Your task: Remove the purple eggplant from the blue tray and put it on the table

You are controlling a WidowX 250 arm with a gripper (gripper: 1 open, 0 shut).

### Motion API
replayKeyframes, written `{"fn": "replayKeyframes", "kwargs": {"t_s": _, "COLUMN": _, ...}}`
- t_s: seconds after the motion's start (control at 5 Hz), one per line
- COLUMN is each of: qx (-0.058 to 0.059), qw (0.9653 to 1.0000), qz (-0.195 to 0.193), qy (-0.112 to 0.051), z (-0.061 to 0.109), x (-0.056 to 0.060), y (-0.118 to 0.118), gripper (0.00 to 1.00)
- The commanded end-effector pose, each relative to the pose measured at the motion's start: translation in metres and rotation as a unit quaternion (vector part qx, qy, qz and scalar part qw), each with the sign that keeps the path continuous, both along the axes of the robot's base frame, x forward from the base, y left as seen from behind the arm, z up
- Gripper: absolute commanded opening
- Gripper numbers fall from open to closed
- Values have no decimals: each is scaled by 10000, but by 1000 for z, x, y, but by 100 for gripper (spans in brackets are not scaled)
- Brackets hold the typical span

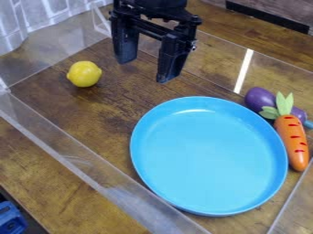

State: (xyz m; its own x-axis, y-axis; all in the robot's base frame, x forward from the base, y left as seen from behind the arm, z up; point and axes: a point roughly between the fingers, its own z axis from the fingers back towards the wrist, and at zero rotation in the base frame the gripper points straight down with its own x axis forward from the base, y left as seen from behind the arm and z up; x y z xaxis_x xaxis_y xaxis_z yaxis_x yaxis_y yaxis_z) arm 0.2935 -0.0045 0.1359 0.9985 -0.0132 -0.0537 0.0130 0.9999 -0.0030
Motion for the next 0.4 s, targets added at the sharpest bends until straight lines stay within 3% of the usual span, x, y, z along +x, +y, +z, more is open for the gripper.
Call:
{"fn": "replayKeyframes", "kwargs": {"t_s": 0.0, "qx": -30, "qw": 10000, "qz": 12, "qy": 58, "z": -5, "x": 2, "y": -3, "gripper": 100}}
{"fn": "replayKeyframes", "kwargs": {"t_s": 0.2, "qx": -90, "qw": 9999, "qz": 71, "qy": 95, "z": -11, "x": 6, "y": -7, "gripper": 100}}
